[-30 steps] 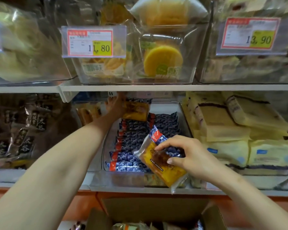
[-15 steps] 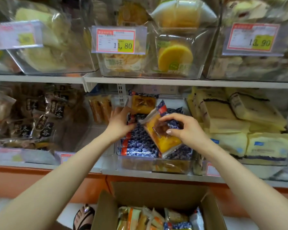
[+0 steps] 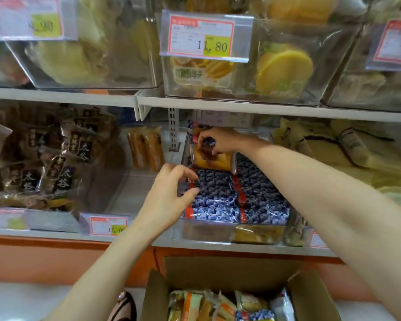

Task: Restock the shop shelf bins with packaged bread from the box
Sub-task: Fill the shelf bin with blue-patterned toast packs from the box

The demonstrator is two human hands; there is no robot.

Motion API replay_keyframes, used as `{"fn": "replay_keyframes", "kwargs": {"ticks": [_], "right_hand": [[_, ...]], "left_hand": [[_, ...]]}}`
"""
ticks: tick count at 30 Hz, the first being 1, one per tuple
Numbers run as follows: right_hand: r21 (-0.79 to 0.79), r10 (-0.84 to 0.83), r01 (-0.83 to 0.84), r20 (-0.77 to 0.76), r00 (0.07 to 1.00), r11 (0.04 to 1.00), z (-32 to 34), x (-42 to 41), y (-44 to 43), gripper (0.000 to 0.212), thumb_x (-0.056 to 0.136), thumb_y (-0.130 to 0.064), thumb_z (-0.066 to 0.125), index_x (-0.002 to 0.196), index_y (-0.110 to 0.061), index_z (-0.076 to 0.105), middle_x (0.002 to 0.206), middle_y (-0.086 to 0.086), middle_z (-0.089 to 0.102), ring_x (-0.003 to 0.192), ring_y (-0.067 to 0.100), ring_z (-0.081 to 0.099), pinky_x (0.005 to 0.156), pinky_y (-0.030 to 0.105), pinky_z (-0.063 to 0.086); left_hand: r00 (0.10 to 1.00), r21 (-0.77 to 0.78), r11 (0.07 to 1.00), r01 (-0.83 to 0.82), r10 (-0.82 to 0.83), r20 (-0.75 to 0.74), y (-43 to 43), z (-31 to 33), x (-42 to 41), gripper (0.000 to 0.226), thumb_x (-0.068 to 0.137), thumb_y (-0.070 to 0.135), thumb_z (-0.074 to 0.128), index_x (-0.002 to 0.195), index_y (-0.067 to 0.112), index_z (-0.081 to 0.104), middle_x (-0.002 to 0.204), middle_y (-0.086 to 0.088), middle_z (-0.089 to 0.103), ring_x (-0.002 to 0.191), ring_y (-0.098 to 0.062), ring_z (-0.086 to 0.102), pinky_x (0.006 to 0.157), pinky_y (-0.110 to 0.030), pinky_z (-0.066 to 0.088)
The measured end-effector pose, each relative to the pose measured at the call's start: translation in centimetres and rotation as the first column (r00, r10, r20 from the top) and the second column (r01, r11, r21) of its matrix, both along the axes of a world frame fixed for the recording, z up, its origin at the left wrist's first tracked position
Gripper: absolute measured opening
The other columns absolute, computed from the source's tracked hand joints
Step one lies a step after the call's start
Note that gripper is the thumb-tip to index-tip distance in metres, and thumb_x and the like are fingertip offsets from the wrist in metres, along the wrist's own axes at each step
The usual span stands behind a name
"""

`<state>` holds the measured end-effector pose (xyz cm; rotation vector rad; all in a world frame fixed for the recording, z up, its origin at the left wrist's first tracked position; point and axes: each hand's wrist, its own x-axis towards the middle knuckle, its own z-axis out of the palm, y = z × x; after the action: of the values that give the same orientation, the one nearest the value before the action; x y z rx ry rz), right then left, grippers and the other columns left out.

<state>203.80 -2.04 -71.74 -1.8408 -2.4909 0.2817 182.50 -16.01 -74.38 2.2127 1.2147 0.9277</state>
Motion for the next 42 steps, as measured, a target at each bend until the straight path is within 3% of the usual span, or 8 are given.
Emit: {"fn": "replay_keyframes", "kwargs": {"ticks": [4,11,16,20,24,30,35,42], "right_hand": [[0.044,0.019,-0.022,0.070,0.997,0.999,-0.4,0.5,0.8,0.049,0.068,-0.015,0.081,0.105,-0.033,0.054,0.124,-0.005,0.056,0.106,0.019,0.053,0.082,0.038,0.048],[0.306,0.017,-0.065,0.157,0.988,0.950,-1.2,0.0,-1.4,0.046,0.082,-0.003,0.064,0.122,-0.026,0.056,0.141,0.001,0.041,0.127,0.026,0.038,0.099,0.039,0.033],[0.291,0.042,-0.012,-0.098,0.994,0.957,-1.1,0.8,-8.2,0.036,0.088,-0.012,0.062,0.121,-0.026,0.059,0.136,-0.001,0.045,0.123,0.018,0.043,0.095,0.027,0.036],[0.243,0.083,0.002,-0.339,0.937,0.970,-0.7,1.7,-16.2,0.036,0.087,-0.005,0.063,0.117,-0.024,0.062,0.111,-0.010,0.057,0.095,0.010,0.059,0.083,0.019,0.046],[0.189,0.090,-0.005,-0.446,0.890,0.982,-1.8,2.4,-23.2,0.040,0.086,0.001,0.061,0.115,-0.027,0.062,0.107,-0.010,0.062,0.087,0.005,0.062,0.076,0.013,0.047],[-0.036,0.039,-0.055,-0.343,0.939,0.998,-7.4,3.7,-28.2,0.034,0.089,-0.012,0.063,0.116,-0.032,0.061,0.111,-0.018,0.056,0.087,0.000,0.057,0.077,0.021,0.048],[-0.269,0.078,-0.111,-0.131,0.988,0.957,-10.0,3.1,-30.1,0.030,0.092,-0.024,0.060,0.121,-0.032,0.058,0.118,-0.013,0.055,0.093,0.003,0.053,0.083,0.022,0.044],[-0.350,0.123,-0.112,0.009,0.992,0.930,-11.0,4.6,-31.5,0.031,0.095,-0.030,0.053,0.126,-0.032,0.054,0.118,-0.007,0.056,0.104,0.010,0.053,0.079,0.023,0.036]], "left_hand": [[1.000,0.000,1.000,0.001,-0.001,0.027,0.5,0.5,-0.1,0.020,0.086,0.019,0.064,0.100,0.029,0.052,0.104,0.008,0.047,0.097,-0.004,0.049,0.084,-0.017,0.038],[0.998,-0.045,0.998,0.048,-0.047,0.030,0.4,0.0,0.5,0.017,0.087,0.018,0.063,0.101,0.024,0.056,0.105,0.006,0.049,0.089,0.004,0.049,0.083,-0.016,0.041],[0.999,-0.056,0.997,0.052,-0.051,0.015,-0.1,-0.4,0.4,0.018,0.087,0.016,0.063,0.103,0.020,0.057,0.106,0.004,0.050,0.084,0.010,0.048,0.073,0.002,0.036],[0.993,-0.118,0.987,0.107,-0.099,0.067,-1.4,-0.7,0.5,0.016,0.087,0.014,0.063,0.100,0.022,0.056,0.104,0.003,0.056,0.086,-0.004,0.057,0.078,-0.018,0.048],[0.965,-0.185,0.953,0.239,-0.212,0.156,-3.9,-2.1,1.1,0.013,0.089,0.012,0.061,0.095,0.024,0.057,0.098,0.006,0.065,0.088,-0.008,0.062,0.078,-0.024,0.051],[0.942,-0.350,0.876,0.332,-0.329,0.071,-8.0,-7.9,2.6,0.011,0.090,0.015,0.060,0.099,0.021,0.056,0.097,0.006,0.065,0.090,-0.006,0.062,0.080,-0.017,0.049],[0.964,-0.569,0.807,0.160,-0.252,-0.087,-10.6,-16.6,2.8,0.010,0.089,0.011,0.059,0.095,0.018,0.057,0.091,0.005,0.061,0.087,-0.011,0.059,0.071,-0.010,0.043],[0.805,-0.796,0.591,-0.131,-0.405,-0.433,-13.6,-29.0,-0.2,0.021,0.086,0.001,0.049,0.095,0.020,0.046,0.082,0.006,0.045,0.079,-0.010,0.045,0.059,-0.015,0.034]]}}
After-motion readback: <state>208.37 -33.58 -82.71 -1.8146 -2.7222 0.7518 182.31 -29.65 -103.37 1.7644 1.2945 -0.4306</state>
